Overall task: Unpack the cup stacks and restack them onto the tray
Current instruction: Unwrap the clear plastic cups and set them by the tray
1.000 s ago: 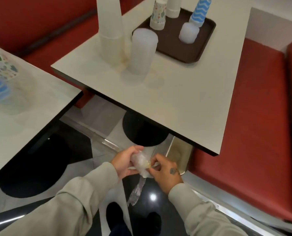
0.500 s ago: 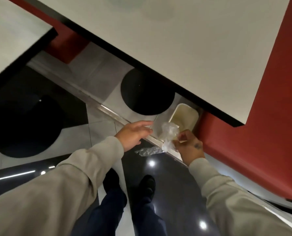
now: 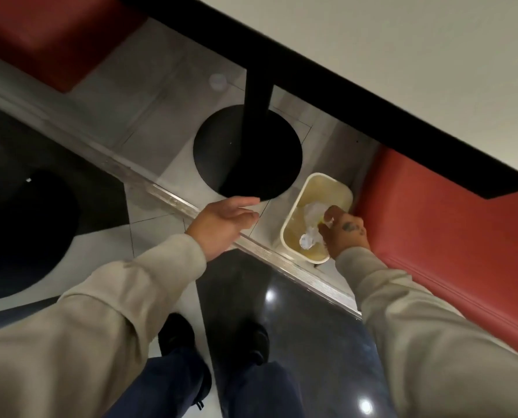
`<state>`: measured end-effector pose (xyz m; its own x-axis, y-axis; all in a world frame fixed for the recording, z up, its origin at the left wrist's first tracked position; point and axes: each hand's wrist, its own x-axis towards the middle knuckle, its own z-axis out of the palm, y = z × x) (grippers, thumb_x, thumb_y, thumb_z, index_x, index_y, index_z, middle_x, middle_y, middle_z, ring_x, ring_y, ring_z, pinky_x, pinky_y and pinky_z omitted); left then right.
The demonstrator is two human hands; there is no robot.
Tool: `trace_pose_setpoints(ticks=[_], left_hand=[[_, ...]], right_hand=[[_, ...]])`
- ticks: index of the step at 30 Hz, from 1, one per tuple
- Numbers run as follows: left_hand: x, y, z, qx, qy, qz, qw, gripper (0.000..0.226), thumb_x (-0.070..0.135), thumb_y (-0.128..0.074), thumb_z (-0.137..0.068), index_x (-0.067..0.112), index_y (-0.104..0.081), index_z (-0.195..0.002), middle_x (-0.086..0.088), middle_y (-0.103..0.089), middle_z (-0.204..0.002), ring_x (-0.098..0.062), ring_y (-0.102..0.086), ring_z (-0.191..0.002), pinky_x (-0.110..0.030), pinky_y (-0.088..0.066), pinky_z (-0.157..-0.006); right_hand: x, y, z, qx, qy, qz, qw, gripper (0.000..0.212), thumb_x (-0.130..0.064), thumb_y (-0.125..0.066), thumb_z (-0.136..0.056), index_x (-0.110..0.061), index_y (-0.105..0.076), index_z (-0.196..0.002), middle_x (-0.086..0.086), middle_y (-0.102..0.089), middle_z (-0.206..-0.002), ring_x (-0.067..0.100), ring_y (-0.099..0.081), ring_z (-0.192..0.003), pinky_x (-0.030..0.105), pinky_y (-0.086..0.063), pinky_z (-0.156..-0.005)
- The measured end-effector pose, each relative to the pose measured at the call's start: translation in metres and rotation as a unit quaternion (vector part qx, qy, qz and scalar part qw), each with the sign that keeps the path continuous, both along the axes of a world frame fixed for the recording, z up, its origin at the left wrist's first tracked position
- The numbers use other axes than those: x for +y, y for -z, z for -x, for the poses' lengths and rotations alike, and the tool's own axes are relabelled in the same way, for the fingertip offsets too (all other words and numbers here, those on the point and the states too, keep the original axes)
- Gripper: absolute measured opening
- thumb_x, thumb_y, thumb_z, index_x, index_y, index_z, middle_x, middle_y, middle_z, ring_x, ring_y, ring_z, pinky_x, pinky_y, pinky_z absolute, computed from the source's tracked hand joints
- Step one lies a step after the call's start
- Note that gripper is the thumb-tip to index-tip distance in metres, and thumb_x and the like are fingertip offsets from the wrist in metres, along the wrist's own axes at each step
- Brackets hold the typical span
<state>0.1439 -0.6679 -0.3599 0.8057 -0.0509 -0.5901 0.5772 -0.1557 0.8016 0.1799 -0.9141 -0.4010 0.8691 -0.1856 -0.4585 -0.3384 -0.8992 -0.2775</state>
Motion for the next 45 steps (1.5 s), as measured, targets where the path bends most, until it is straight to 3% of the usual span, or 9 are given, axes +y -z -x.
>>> trace_pose_setpoints(ticks=[3, 8, 15, 18, 23, 27, 35, 40, 45], left_hand=[[0.008, 0.012, -0.001, 0.005, -0.014, -0.001, 1.000, 0.031, 0.021, -0.068, -0.092, 0.030, -0.069, -0.122, 0.003, -0.071, -0.115, -0.014, -0.066, -0.110, -0.039, -0.050, -0.104], [0.027, 0.019, 0.001, 0.015, -0.021, 0.001, 1.000, 0.032, 0.017, -0.065, -0.095, 0.029, -0.066, -0.124, 0.003, -0.069, -0.119, -0.010, -0.065, -0.110, -0.029, -0.051, -0.096], [0.040, -0.006, 0.016, 0.024, -0.042, -0.047, 0.998, 0.024, 0.025, -0.068, -0.092, 0.038, -0.070, -0.112, 0.011, -0.070, -0.115, -0.012, -0.063, -0.113, -0.043, -0.046, -0.109], [0.045, -0.032, 0.026, 0.020, -0.040, -0.063, 0.997, 0.024, 0.030, -0.070, -0.091, 0.043, -0.070, -0.111, 0.011, -0.069, -0.116, -0.012, -0.061, -0.115, -0.044, -0.044, -0.111], [0.058, -0.094, 0.042, 0.009, -0.056, -0.089, 0.994, 0.027, 0.034, -0.067, -0.092, 0.042, -0.066, -0.119, 0.010, -0.064, -0.122, -0.015, -0.058, -0.119, -0.043, -0.044, -0.110], [0.073, -0.149, 0.057, -0.014, -0.070, -0.124, 0.990, 0.032, 0.033, -0.063, -0.095, 0.040, -0.062, -0.126, 0.006, -0.061, -0.128, -0.019, -0.055, -0.122, -0.044, -0.045, -0.109], [0.132, -0.265, 0.079, -0.085, -0.137, -0.166, 0.973, 0.032, 0.033, -0.068, -0.091, 0.037, -0.066, -0.123, 0.009, -0.070, -0.116, -0.011, -0.062, -0.114, -0.035, -0.048, -0.104], [0.177, -0.315, 0.099, -0.118, -0.205, -0.196, 0.952, 0.041, 0.050, -0.065, -0.075, 0.043, -0.067, -0.116, 0.011, -0.072, -0.108, -0.012, -0.065, -0.107, -0.042, -0.049, -0.104], [0.218, -0.339, 0.117, -0.131, -0.270, -0.220, 0.928, 0.028, 0.036, -0.068, -0.089, 0.038, -0.068, -0.117, 0.006, -0.072, -0.109, -0.017, -0.067, -0.104, -0.042, -0.051, -0.103]], right_hand=[[0.001, 0.019, -0.013, 0.002, -0.012, 0.019, 1.000, 0.022, -0.013, -0.056, -0.096, -0.006, -0.064, -0.115, 0.021, -0.064, -0.112, 0.040, -0.061, -0.104, 0.030, -0.045, -0.079], [0.009, 0.029, -0.019, 0.037, -0.014, 0.028, 0.999, 0.034, -0.020, -0.057, -0.098, -0.012, -0.061, -0.131, 0.018, -0.050, -0.139, 0.035, -0.051, -0.125, 0.029, -0.039, -0.100], [0.038, -0.037, -0.001, 0.099, -0.138, 0.000, 0.985, 0.041, -0.028, -0.043, -0.105, -0.006, -0.050, -0.139, 0.017, -0.049, -0.144, 0.033, -0.039, -0.140, 0.028, -0.031, -0.106], [0.060, -0.077, 0.010, 0.106, -0.183, -0.028, 0.977, 0.036, -0.031, -0.047, -0.103, -0.010, -0.056, -0.131, 0.013, -0.055, -0.134, 0.032, -0.045, -0.132, 0.032, -0.035, -0.105], [0.096, -0.142, 0.021, 0.093, -0.227, -0.083, 0.966, 0.023, -0.046, -0.057, -0.093, -0.030, -0.061, -0.109, 0.002, -0.063, -0.123, 0.022, -0.058, -0.111, 0.029, -0.046, -0.097], [0.122, -0.205, 0.030, 0.072, -0.302, -0.102, 0.945, 0.036, -0.045, -0.059, -0.095, -0.027, -0.062, -0.126, -0.001, -0.063, -0.121, 0.021, -0.060, -0.110, 0.032, -0.049, -0.094], [0.190, -0.323, 0.025, -0.012, -0.409, -0.161, 0.898, 0.039, -0.053, -0.061, -0.092, -0.033, -0.059, -0.127, -0.008, -0.064, -0.114, 0.012, -0.063, -0.097, 0.029, -0.052, -0.090], [0.232, -0.381, 0.021, -0.058, -0.448, -0.195, 0.870, 0.037, -0.048, -0.061, -0.095, -0.032, -0.056, -0.127, -0.011, -0.062, -0.109, 0.011, -0.061, -0.094, 0.026, -0.048, -0.085], [0.277, -0.413, 0.015, -0.101, -0.492, -0.211, 0.839, 0.038, -0.047, -0.061, -0.095, -0.031, -0.057, -0.129, -0.011, -0.064, -0.110, 0.012, -0.062, -0.096, 0.026, -0.049, -0.087]])
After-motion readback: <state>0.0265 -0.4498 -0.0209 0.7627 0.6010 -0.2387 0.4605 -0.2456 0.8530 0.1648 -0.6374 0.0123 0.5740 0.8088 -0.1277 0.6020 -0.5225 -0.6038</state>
